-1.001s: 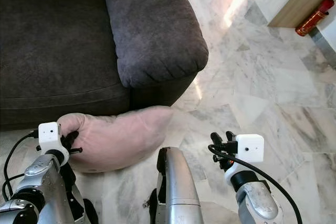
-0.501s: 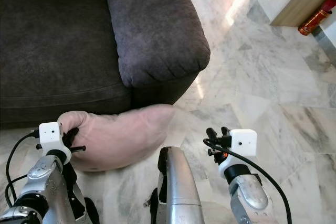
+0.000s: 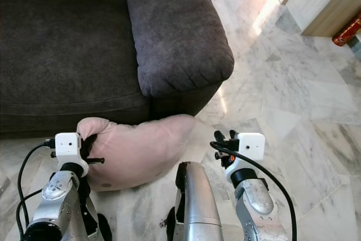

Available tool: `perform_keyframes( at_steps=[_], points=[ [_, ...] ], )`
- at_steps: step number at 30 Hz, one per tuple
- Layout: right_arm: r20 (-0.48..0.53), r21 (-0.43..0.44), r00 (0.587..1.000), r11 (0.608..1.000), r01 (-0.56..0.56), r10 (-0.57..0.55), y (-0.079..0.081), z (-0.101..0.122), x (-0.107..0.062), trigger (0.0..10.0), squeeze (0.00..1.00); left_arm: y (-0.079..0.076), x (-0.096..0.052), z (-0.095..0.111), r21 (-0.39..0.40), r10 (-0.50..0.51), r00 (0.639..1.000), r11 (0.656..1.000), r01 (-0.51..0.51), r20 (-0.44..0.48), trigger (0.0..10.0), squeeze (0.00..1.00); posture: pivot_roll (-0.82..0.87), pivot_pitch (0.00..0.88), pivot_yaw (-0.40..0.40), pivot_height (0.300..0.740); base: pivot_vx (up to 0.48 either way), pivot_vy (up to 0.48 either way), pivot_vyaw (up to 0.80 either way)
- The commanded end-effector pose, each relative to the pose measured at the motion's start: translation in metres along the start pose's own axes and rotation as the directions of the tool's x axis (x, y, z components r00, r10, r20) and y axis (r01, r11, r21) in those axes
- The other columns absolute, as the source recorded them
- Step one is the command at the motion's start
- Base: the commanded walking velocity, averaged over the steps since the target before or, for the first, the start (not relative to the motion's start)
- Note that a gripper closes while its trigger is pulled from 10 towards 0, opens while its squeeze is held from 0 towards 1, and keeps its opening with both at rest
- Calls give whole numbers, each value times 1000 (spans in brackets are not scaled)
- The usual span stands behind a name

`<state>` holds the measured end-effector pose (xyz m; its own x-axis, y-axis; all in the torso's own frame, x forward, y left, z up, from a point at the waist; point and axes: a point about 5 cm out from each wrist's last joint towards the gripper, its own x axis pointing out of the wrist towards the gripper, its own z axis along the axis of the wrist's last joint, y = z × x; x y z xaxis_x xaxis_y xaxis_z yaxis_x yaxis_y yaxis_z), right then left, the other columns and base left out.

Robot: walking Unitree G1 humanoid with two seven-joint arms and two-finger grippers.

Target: Move the pillow to the sofa from floor

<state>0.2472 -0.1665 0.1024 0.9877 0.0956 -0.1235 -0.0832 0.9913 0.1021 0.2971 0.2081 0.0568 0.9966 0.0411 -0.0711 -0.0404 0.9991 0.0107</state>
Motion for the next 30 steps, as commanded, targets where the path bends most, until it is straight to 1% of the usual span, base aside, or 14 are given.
perform_keyframes(
  at_steps=[1,21,22,23,24,25,26,30],
  points=[
    [-24,-1,999,1000,29,-29,-7,-6,-4,10000,0,-5,3,16,30,-27,996,999,24,90,10000,0,-88,149,-179,498,0,0,0],
    [-24,-1,999,1000,29,-29,-7,-6,-4,10000,0,-5,3,16,30,-27,996,999,24,90,10000,0,-88,149,-179,498,0,0,0],
    [-16,1,999,1000,31,-31,-7,-7,-2,10000,0,-9,-1,20,35,-35,995,999,31,98,10000,0,-85,146,-177,498,0,0,0],
    [26,35,999,998,45,-45,-2,-7,14,10000,0,-13,5,36,83,-72,987,995,60,141,10000,0,-7,0,-60,498,0,0,0],
    [55,60,997,997,51,-54,3,-6,26,10000,0,-16,10,48,120,-100,980,990,80,171,10000,0,-5,0,-58,498,0,0,0],
    [55,60,997,997,51,-54,3,-6,26,10000,0,-16,10,48,120,-100,980,990,80,171,10000,0,-5,0,-58,498,0,0,0],
    [81,85,995,995,56,-63,9,-5,37,10000,0,-19,16,59,156,-126,972,983,95,200,10000,0,-5,0,-54,498,0,0,0],
    [83,84,994,994,62,-69,8,-4,39,10000,0,-19,18,61,159,-130,971,982,98,202,10000,0,-3,0,-50,498,0,0,0]
  ],
)
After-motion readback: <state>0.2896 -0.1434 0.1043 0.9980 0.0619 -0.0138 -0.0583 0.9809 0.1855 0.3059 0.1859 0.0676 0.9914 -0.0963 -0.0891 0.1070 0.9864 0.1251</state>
